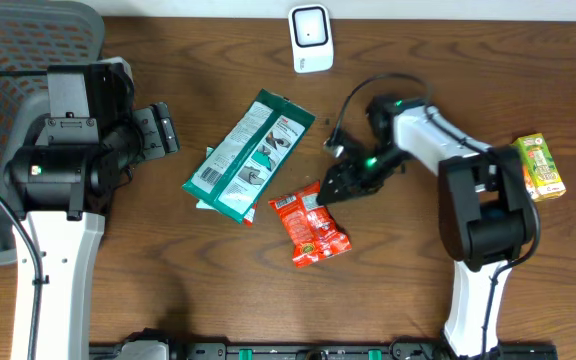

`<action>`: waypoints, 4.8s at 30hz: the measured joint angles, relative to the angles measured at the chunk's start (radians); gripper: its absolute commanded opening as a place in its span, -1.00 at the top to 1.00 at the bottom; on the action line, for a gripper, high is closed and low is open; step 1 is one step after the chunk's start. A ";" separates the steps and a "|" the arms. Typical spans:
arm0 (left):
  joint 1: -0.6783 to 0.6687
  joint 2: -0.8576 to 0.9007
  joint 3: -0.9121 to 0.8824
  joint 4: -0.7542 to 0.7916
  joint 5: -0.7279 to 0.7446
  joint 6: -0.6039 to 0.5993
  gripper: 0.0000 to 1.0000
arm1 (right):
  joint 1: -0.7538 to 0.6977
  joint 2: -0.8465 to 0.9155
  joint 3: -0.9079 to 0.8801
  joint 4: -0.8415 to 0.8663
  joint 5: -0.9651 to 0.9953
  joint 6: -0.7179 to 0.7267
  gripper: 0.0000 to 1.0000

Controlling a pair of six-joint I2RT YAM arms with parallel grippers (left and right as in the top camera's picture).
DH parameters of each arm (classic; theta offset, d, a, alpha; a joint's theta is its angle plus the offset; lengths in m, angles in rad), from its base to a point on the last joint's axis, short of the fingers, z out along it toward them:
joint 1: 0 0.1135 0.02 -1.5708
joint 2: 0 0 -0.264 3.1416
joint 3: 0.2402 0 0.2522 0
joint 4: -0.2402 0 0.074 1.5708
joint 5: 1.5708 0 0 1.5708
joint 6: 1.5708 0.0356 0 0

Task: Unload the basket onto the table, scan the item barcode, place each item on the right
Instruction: 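Reach the right gripper to the red snack bag, then grasp the red snack bag by its edge with the right gripper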

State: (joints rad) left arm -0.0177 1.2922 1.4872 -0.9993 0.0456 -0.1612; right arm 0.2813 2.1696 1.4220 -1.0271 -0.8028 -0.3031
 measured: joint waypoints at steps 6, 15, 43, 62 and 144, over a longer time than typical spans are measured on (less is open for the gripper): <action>0.000 0.000 0.000 0.000 0.000 0.000 -0.66 | 0.082 -0.042 -0.092 0.228 -0.065 0.132 -0.39; 0.000 0.000 0.000 0.000 0.000 0.000 -0.65 | 0.194 -0.075 -0.109 0.281 0.086 0.349 0.01; 0.000 0.000 0.000 0.000 0.000 0.000 -0.65 | 0.241 -0.077 -0.153 0.228 0.054 0.481 0.81; 0.000 0.000 0.000 0.000 0.000 0.000 -0.65 | -0.084 -0.076 -0.079 0.002 0.234 0.258 -0.13; 0.000 0.000 0.000 0.000 0.000 0.000 -0.66 | -0.084 -0.122 -0.247 0.228 0.029 0.285 0.98</action>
State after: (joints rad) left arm -0.0177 1.2922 1.4872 -0.9989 0.0456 -0.1612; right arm 0.1974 2.0480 1.1748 -0.7994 -0.7742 -0.0185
